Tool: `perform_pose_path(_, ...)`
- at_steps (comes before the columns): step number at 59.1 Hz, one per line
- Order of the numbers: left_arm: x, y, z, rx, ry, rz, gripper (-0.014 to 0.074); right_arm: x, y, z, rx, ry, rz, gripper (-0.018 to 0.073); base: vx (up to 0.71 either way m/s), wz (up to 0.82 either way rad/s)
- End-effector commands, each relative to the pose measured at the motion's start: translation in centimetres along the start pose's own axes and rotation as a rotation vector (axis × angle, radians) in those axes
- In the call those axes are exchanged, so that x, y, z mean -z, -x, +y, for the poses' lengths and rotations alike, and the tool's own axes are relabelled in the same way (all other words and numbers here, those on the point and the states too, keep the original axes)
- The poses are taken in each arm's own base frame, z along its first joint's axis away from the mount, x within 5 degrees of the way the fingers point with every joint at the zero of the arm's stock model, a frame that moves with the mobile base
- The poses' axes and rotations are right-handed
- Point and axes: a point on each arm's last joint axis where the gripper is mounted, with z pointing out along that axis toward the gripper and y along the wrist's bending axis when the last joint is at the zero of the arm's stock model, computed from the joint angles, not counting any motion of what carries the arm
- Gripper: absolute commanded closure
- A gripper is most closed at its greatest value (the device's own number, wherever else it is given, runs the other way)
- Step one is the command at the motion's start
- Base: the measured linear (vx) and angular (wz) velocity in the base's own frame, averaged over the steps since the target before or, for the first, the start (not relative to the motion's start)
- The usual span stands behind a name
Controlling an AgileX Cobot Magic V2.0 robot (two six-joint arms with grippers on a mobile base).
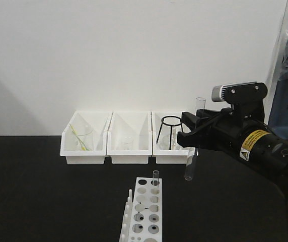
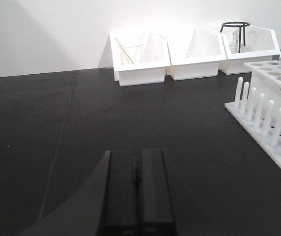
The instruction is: Flip and reinsert test tube from rack
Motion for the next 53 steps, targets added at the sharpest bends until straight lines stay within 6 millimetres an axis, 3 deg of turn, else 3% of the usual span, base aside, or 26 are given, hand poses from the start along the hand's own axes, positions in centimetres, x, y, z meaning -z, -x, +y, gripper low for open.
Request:
perform_pose_path(1, 0.1, 0.9, -0.1, 0.015, -0.014, -0.092, 0.0603, 0.6, 2.9, 0.5, -0.057, 0.060, -0.185, 0.0570, 0.00, 0.00)
perform_pose_path(12, 0.1, 0.9, -0.1, 0.015, -0.014, -0.092, 0.0603, -0.7, 2.0, 2.2, 0.054, 0.265, -0.304, 0.0570, 0.00, 0.00)
perform_pose_path(20, 0.1, 0.9, -0.1, 0.015, -0.014, -0.092, 0.0603, -1.9, 0.0, 3.3, 0.116, 0.412, -0.320, 0.0570, 0.00, 0.00)
perform_pose_path(38, 0.1, 0.9, -0.1, 0.015, -0.014, -0.092, 0.0603, -4.9, -5.3, 3.4, 0.115, 0.518, -0.266, 0.0570, 0.00, 0.00)
perform_pose_path(53, 0.1, 0.9, -0.1, 0.015, -0.014, -0.092, 0.0603, -5.8, -7.2, 3.4, 0.116, 0.538, -0.255, 0.0570, 0.00, 0.00)
